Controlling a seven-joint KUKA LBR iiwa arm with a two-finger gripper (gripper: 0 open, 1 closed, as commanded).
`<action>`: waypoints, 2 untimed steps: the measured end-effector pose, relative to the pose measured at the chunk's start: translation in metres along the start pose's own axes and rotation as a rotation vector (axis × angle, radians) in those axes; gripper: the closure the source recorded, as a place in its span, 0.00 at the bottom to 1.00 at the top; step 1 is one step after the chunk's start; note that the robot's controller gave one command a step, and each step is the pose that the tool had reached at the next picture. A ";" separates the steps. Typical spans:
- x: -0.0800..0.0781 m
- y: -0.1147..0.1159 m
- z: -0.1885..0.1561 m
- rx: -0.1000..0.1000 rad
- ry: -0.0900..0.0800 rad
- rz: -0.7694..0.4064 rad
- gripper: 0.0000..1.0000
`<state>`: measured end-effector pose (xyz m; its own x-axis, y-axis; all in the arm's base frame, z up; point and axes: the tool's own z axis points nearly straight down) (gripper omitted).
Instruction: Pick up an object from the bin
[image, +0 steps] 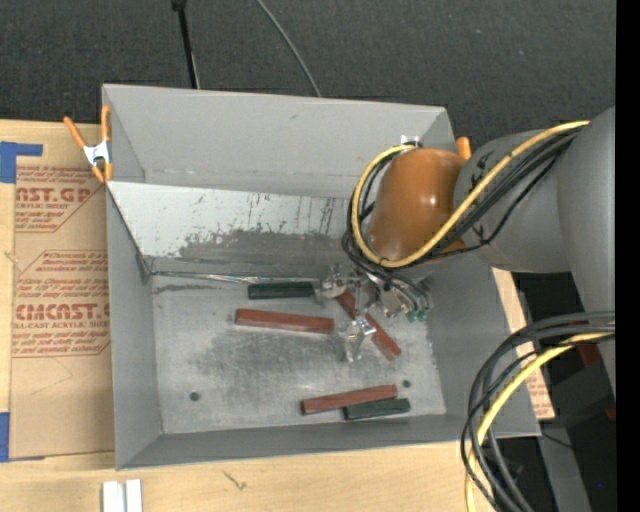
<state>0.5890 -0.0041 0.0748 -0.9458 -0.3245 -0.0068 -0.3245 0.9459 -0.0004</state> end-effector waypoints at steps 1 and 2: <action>0.000 0.000 0.000 0.000 -0.001 0.000 0.00; -0.015 0.069 -0.002 0.001 -0.006 -0.007 1.00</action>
Offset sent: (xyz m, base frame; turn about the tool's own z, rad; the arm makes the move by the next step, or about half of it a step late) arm -0.0127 0.0688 -0.0048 -0.0068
